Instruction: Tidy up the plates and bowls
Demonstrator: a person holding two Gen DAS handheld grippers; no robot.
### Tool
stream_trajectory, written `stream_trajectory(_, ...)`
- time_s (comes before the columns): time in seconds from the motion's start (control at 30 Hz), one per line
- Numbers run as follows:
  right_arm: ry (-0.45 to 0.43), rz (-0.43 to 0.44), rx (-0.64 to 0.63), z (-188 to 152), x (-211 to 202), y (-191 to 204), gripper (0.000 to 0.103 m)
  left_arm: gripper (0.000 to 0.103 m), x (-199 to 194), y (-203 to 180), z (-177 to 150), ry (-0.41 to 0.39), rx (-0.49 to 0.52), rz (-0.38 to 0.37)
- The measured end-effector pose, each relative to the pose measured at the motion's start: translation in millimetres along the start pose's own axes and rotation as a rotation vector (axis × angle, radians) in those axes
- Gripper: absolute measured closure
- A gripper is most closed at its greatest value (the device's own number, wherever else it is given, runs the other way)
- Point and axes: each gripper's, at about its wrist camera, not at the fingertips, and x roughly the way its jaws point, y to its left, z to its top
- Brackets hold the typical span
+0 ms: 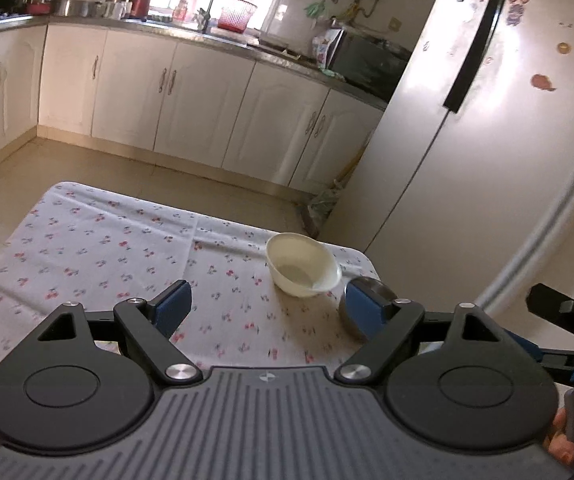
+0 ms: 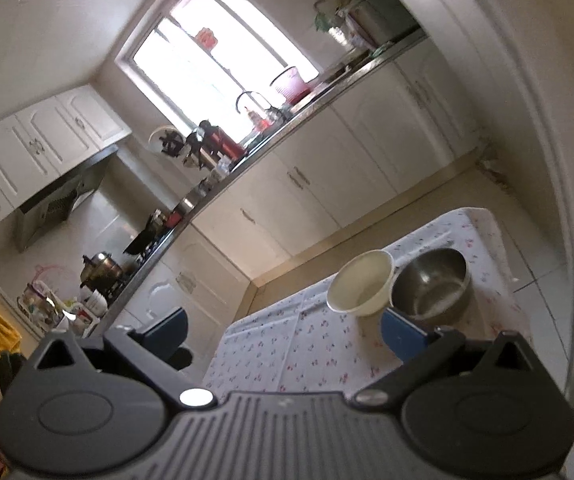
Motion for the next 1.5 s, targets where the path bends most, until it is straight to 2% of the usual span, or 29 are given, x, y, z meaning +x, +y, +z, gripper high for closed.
stream_trajectory(0.2, 0.063, 0.036, 0.033, 20, 58, -21, 0.004, 0.017, 61, -6, 10, 0.044, -0.001, 0.026)
stream_trajectory(0.27, 0.085, 0.029, 0.040, 25, 78, -32, 0.005, 0.026, 82, -6, 12, 0.060, -0.008, 0.036)
stream_trajectory(0.43, 0.123, 0.006, 0.061, 39, 122, -55, 0.005, 0.038, 136, -9, 17, 0.116, 0.006, 0.051)
stream_trajectory(0.7, 0.172, -0.021, 0.035, 49, 172, -71, 0.003, 0.045, 186, -14, 18, 0.155, 0.007, 0.053)
stream_trajectory(0.93, 0.227, -0.070, 0.019, 50, 199, -78, 0.001, 0.064, 201, -21, 16, 0.179, 0.023, 0.080)
stream_trajectory(1.17, 0.251, -0.036, 0.038, 47, 204, -77, 0.001, 0.087, 201, -29, 15, 0.194, 0.052, 0.079)
stream_trajectory(1.5, 0.244, 0.005, 0.088, 47, 186, -72, 0.000, 0.092, 181, -26, 23, 0.164, 0.049, 0.077)
